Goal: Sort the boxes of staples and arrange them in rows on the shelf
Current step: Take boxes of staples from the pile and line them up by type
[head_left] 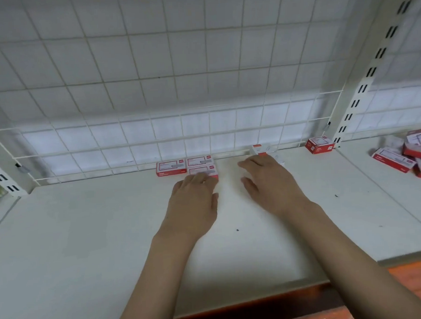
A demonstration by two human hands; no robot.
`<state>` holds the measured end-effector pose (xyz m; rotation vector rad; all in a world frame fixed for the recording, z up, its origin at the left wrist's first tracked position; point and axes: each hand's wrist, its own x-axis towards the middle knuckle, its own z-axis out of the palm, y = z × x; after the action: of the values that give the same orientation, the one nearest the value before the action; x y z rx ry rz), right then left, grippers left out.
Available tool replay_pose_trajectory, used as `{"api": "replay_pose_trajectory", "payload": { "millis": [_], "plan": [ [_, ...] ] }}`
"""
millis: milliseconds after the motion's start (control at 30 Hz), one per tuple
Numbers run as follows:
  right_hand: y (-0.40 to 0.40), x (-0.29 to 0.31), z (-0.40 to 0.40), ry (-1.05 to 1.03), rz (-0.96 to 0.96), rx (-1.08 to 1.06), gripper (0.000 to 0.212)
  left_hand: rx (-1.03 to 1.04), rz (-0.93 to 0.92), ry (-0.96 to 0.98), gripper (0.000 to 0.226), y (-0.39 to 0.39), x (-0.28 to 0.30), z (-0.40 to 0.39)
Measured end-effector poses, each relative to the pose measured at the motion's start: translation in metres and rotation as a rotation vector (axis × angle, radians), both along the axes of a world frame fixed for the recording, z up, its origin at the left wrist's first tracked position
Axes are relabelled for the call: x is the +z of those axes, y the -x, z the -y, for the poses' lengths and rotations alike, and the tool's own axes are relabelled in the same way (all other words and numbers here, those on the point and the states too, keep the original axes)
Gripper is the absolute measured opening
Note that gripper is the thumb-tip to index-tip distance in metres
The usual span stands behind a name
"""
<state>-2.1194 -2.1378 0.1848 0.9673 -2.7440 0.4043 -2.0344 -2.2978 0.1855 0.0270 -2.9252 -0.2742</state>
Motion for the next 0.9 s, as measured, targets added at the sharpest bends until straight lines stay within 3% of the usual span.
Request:
{"api": "replay_pose_trajectory", "payload": {
  "millis": [567, 900],
  "plan": [
    [0.044, 0.008, -0.283, -0.007, -0.005, -0.040, 0.036, -0.010, -0.050, -0.118, 0.047, 0.038, -0.014, -0.255],
    [0.060, 0.001, -0.356, 0.043, 0.002, -0.047, 0.037, -0.069, -0.056, -0.096, 0.046, 0.062, -0.015, -0.339]
  ]
}}
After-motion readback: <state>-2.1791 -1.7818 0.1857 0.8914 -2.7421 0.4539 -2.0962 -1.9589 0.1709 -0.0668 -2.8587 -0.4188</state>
